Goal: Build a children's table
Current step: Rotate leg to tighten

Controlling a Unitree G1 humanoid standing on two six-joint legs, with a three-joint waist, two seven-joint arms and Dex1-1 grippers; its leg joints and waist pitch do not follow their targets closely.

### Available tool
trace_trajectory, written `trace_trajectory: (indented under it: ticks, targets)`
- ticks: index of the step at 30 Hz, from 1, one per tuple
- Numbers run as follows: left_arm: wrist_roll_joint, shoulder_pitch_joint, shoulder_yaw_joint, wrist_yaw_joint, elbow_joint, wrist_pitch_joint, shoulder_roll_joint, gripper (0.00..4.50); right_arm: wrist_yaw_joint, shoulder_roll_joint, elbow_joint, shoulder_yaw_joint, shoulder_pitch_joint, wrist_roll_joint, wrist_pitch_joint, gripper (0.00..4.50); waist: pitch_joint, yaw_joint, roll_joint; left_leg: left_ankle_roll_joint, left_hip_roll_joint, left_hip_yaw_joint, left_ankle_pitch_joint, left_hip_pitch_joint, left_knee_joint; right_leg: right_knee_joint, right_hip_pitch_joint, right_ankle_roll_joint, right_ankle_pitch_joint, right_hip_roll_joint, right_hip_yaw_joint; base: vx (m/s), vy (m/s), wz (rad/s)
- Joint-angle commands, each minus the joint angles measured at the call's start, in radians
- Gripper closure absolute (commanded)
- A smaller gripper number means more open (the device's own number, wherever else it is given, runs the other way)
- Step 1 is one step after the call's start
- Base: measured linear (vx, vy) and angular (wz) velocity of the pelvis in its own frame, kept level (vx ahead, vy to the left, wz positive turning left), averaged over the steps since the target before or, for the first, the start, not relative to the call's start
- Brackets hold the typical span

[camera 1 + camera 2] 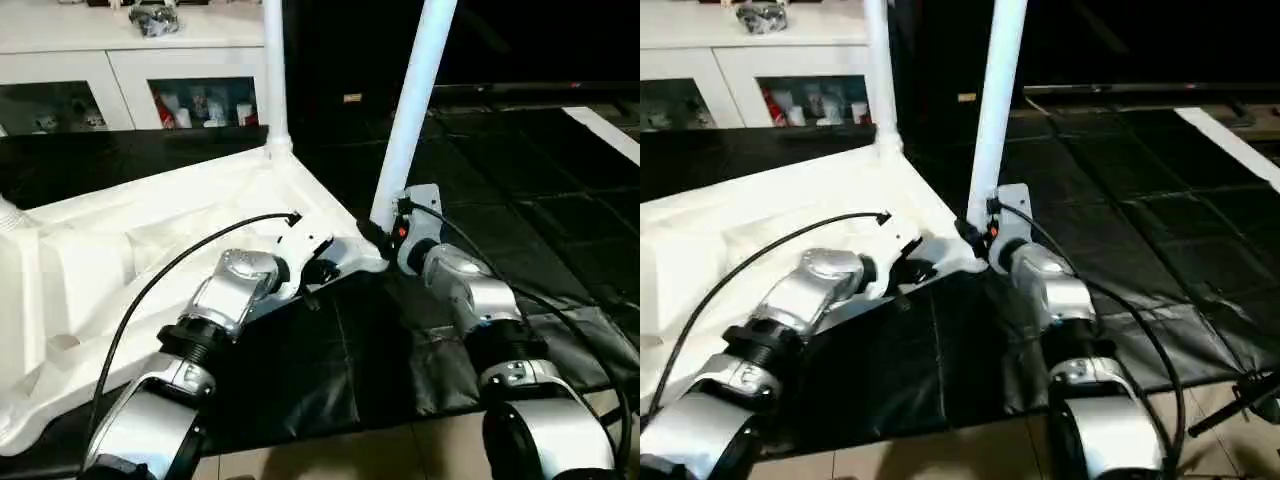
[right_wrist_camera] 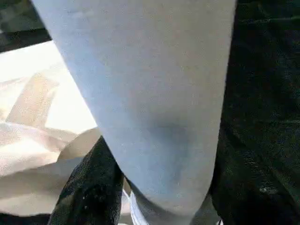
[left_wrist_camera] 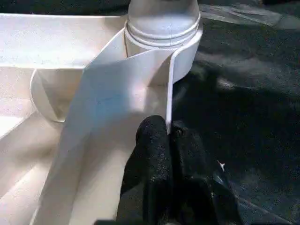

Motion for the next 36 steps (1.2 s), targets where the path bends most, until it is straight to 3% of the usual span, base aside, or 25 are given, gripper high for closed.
trace_trajectory:
  ticks: [1, 4, 6, 8, 13, 18, 19, 22, 24, 25, 27, 30, 35, 36]
  targets:
    - [-0.016, -0.058, -0.004, 0.043, -0.046, -0.028, -0.062, 4.50, 0.079, 0.121, 0.064, 0.080, 0.025, 0.029, 0.054, 1.69, -0.067, 0.008, -0.004, 0.047, 0.035, -0.014, -0.131, -0.008, -0.068, -0.080, 0.061, -0.170, -0.247, -0.084, 0.056, 0.000, 0.000, 0.00]
    - [-0.010, -0.040, -0.019, 0.005, -0.062, -0.036, -0.035, 4.50, 0.127, 0.092, 0.032, 0.089, 0.051, 0.018, 0.019, 1.23, -0.065, 0.006, -0.003, 0.048, 0.036, -0.013, -0.150, -0.005, -0.069, -0.087, 0.058, -0.159, -0.285, -0.085, 0.057, 0.000, 0.000, 0.00]
    - [-0.010, -0.031, -0.025, -0.016, -0.064, -0.046, -0.020, 4.50, 0.168, 0.067, 0.003, 0.102, 0.073, 0.022, 0.015, 1.19, -0.064, 0.007, -0.004, 0.049, 0.036, -0.013, -0.155, -0.004, -0.070, -0.089, 0.058, -0.154, -0.298, -0.084, 0.057, 0.000, 0.000, 0.00]
    - [-0.014, -0.007, -0.036, -0.078, -0.071, -0.081, 0.019, 4.50, 0.274, -0.002, -0.077, 0.126, 0.131, 0.037, 0.015, 0.81, -0.066, 0.010, 0.005, 0.054, 0.038, -0.014, -0.146, -0.003, -0.070, -0.085, 0.059, -0.158, -0.266, -0.084, 0.060, 0.000, 0.000, 0.00]
    - [-0.019, 0.032, -0.063, -0.224, -0.080, -0.172, 0.105, 4.50, 0.469, -0.143, -0.188, 0.132, 0.210, 0.054, 0.001, 0.37, -0.070, 0.013, -0.003, 0.084, 0.038, -0.012, -0.121, -0.009, -0.064, -0.077, 0.065, -0.178, -0.190, -0.082, 0.059, 0.000, 0.000, 0.00]
    - [-0.016, 0.051, -0.088, -0.315, -0.087, -0.218, 0.156, 4.50, 0.576, -0.216, -0.241, 0.115, 0.231, 0.088, 0.007, 0.06, -0.066, 0.021, -0.001, 0.073, 0.043, -0.011, -0.139, -0.002, -0.066, -0.083, 0.060, -0.180, -0.246, -0.083, 0.059, 0.000, 0.000, 0.00]
    - [-0.016, 0.055, -0.095, -0.341, -0.090, -0.226, 0.170, 4.50, 0.614, -0.238, -0.259, 0.116, 0.237, 0.098, 0.010, 0.06, -0.065, 0.025, 0.001, 0.074, 0.043, -0.011, -0.139, -0.003, -0.066, -0.082, 0.060, -0.179, -0.242, -0.082, 0.059, 0.000, 0.000, 0.00]
    - [-0.040, 0.076, -0.128, -0.499, -0.111, -0.303, 0.238, 4.50, 0.849, -0.361, -0.360, 0.185, 0.281, 0.126, 0.022, 0.06, -0.068, 0.040, -0.001, 0.091, 0.047, -0.009, -0.128, -0.003, -0.062, -0.073, 0.061, -0.187, -0.189, -0.080, 0.060, 0.000, 0.000, 0.00]
    - [-0.034, 0.076, -0.139, -0.525, -0.107, -0.322, 0.253, 4.50, 0.875, -0.375, -0.362, 0.195, 0.280, 0.122, 0.020, 0.06, -0.066, 0.050, 0.001, 0.090, 0.047, -0.007, -0.133, 0.000, -0.062, -0.075, 0.055, -0.189, -0.201, -0.081, 0.059, 0.000, 0.000, 0.00]
    - [-0.032, 0.077, -0.145, -0.540, -0.105, -0.333, 0.261, 4.50, 0.885, -0.381, -0.359, 0.199, 0.277, 0.118, 0.020, 0.06, -0.065, 0.051, -0.003, 0.087, 0.046, -0.007, -0.137, -0.001, -0.063, -0.077, 0.055, -0.186, -0.217, -0.083, 0.059, 0.000, 0.000, 0.00]
    - [-0.049, 0.083, -0.155, -0.605, -0.111, -0.354, 0.278, 4.50, 0.925, -0.395, -0.343, 0.221, 0.263, 0.097, -0.002, 0.06, -0.065, 0.059, -0.001, 0.068, 0.048, -0.008, -0.151, 0.002, -0.065, -0.083, 0.053, -0.175, -0.278, -0.086, 0.060, 0.000, 0.000, 0.00]
    - [-0.064, 0.089, -0.163, -0.658, -0.127, -0.356, 0.291, 4.50, 0.949, -0.401, -0.326, 0.242, 0.249, 0.082, -0.015, 0.06, -0.065, 0.060, -0.002, 0.053, 0.051, -0.010, -0.163, 0.004, -0.068, -0.079, 0.051, -0.179, -0.280, -0.086, 0.060, 0.000, 0.000, 0.00]
    - [-0.074, 0.092, -0.183, -0.719, -0.142, -0.373, 0.310, 4.50, 0.981, -0.402, -0.310, 0.278, 0.232, 0.076, -0.030, 0.50, -0.065, 0.064, -0.005, 0.057, 0.049, -0.009, -0.142, 0.000, -0.065, -0.075, 0.053, -0.181, -0.259, -0.086, 0.061, 0.000, 0.000, 0.00]
    - [-0.073, 0.092, -0.189, -0.730, -0.144, -0.378, 0.314, 4.50, 0.994, -0.400, -0.304, 0.287, 0.227, 0.075, -0.036, 0.77, -0.065, 0.065, -0.005, 0.058, 0.049, -0.009, -0.139, 0.001, -0.065, -0.074, 0.052, -0.179, -0.257, -0.086, 0.061, 0.000, 0.000, 0.00]
